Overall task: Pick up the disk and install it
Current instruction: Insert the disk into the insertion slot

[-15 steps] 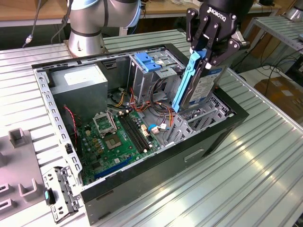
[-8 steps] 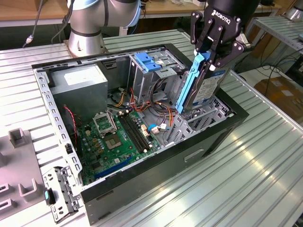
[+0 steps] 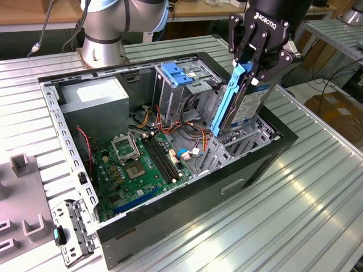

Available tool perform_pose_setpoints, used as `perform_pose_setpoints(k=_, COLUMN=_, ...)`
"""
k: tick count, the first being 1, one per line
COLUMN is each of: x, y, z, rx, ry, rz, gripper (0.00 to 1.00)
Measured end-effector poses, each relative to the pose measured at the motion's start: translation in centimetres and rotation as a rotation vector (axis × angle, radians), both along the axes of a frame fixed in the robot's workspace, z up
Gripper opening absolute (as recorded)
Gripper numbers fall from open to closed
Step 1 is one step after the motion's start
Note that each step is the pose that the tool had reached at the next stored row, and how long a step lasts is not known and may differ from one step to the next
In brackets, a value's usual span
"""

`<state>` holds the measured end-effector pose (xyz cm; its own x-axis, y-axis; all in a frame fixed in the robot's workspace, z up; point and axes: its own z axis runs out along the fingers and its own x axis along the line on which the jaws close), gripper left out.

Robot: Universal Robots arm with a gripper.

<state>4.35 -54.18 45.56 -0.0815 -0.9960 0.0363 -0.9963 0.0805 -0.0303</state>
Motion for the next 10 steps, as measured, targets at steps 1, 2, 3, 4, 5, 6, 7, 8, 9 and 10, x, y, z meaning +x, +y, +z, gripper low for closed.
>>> perform_pose_setpoints(k=1, x=0.0, y=-0.04, z=0.0, rx=-0.0005, ry=0.0001, rz=0.0, gripper=0.37)
perform_pose_setpoints(k=2, x=0.0, y=-0.07, z=-0.02, rx=-0.0009, ry=0.0, rz=0.0, gripper=0.37)
perform_pose_setpoints(k=3, x=0.01, y=-0.09, z=-0.02, rx=-0.0014, ry=0.0001, rz=0.0, gripper=0.37)
perform_pose_setpoints(k=4, x=0.04, y=-0.16, z=-0.04, rx=-0.0018, ry=0.0, rz=0.0, gripper=0.37)
perform_pose_setpoints(k=5, x=0.06, y=-0.19, z=-0.06, rx=-0.0021, ry=0.0, rz=0.0, gripper=0.37)
perform_pose_setpoints(k=6, x=0.15, y=-0.23, z=-0.08, rx=-0.0023, ry=-0.0001, rz=0.0, gripper=0.37)
perform_pose_setpoints(k=7, x=0.2, y=-0.26, z=-0.09, rx=-0.0026, ry=0.0, rz=0.001, gripper=0.37)
perform_pose_setpoints(k=8, x=0.21, y=-0.27, z=-0.1, rx=-0.0025, ry=0.0001, rz=0.004, gripper=0.37)
perform_pose_setpoints(k=9, x=0.22, y=-0.28, z=-0.11, rx=-0.0026, ry=0.0, rz=0.009, gripper=0.37)
perform_pose_setpoints(k=10, x=0.23, y=-0.31, z=-0.12, rx=-0.0025, ry=0.0, rz=0.011, gripper=0.37)
